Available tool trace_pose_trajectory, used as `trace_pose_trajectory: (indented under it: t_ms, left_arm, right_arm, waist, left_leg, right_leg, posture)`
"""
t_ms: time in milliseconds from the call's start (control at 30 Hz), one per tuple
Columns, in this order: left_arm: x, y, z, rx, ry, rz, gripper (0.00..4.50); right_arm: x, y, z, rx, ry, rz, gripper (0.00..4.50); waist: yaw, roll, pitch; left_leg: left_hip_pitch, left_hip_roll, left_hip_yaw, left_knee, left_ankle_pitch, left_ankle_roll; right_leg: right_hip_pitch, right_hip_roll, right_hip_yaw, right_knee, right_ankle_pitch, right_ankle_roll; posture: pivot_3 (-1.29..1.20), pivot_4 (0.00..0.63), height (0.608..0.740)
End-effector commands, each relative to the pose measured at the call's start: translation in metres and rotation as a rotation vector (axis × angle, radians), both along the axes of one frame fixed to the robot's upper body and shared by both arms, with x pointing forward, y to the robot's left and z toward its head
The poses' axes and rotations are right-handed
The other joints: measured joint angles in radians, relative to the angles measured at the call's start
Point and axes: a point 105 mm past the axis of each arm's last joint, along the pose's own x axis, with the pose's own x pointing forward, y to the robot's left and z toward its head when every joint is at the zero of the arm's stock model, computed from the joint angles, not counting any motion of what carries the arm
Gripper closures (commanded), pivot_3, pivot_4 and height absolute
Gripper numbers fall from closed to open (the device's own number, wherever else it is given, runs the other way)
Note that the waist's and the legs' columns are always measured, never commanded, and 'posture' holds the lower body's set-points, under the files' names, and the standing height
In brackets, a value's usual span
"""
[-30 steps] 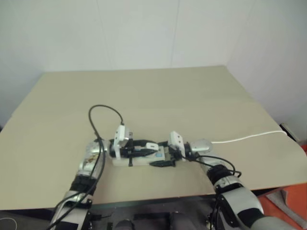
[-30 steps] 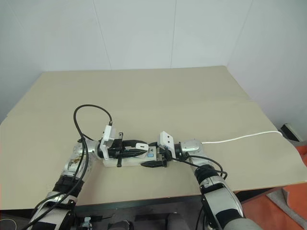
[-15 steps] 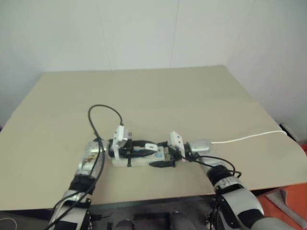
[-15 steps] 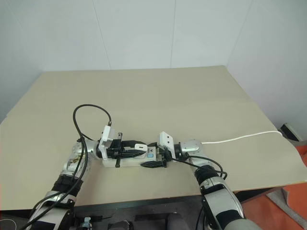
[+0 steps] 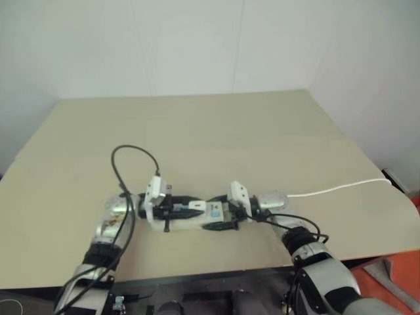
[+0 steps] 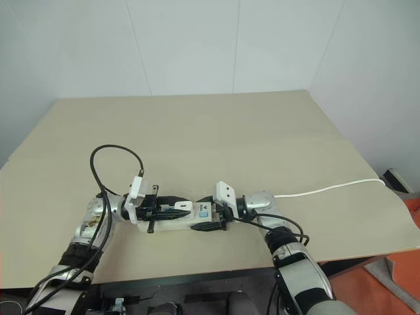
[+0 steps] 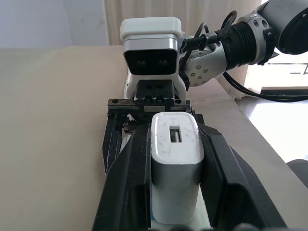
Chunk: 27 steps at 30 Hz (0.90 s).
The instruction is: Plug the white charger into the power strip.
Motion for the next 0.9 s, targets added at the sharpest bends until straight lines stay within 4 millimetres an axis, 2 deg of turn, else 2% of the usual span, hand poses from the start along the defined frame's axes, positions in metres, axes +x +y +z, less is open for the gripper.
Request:
trace_pose_trajectory:
  t_ms: [33,233,500,833,900]
  left_arm:
    - [-0.001,0.027,-0.023,0.103,0.069,0.074,3.48]
    - [0.0,0.025,-0.025,0.105,0.07,0.077,3.48]
    - [0.003,0.005,-0.032,0.115,0.071,0.045,3.48]
    - [0.002,0.007,-0.038,0.157,0.107,0.052,3.48]
    - [0.002,0.007,-0.038,0.156,0.106,0.067,2.77]
  right_arm:
    - [-0.002,-0.007,0.002,-0.005,-0.001,0.015,1.08]
    - [-0.002,-0.007,0.002,-0.006,-0.002,0.013,1.08]
    - [-0.002,-0.006,0.002,-0.005,-0.002,0.014,1.08]
    - [-0.002,-0.007,0.001,-0.004,-0.003,0.007,1.08]
    - [-0.002,-0.006,0.002,-0.002,-0.003,0.008,1.08]
  waist:
    - [0.0,0.0,0.0]
    - [0.0,0.0,0.0]
    - [0.006,0.001,-0.002]
    - [0.016,0.005,-0.009]
    - [0.017,0.005,-0.01]
  left_leg:
    - [0.0,0.0,0.0,0.0,0.0,0.0]
    - [0.0,0.0,0.0,0.0,0.0,0.0]
    - [0.001,0.0,0.0,0.0,0.0,0.0]
    - [0.001,-0.001,0.0,0.0,0.0,0.0]
    - [0.001,-0.001,0.0,0.0,0.0,0.0]
  right_leg:
    - [0.0,0.0,0.0,0.0,0.0,0.0]
    - [0.0,0.0,0.0,0.0,0.0,0.0]
    - [0.001,0.0,0.0,0.0,0.0,0.0]
    - [0.002,0.0,0.0,-0.001,0.0,0.0]
    - [0.002,0.0,0.0,-0.001,0.0,0.001]
  posture:
    - [0.0,0.15,0.74]
    - [0.0,0.15,0.74]
    - [0.0,0.15,0.74]
    - [0.0,0.15,0.74]
    - [0.0,0.15,0.74]
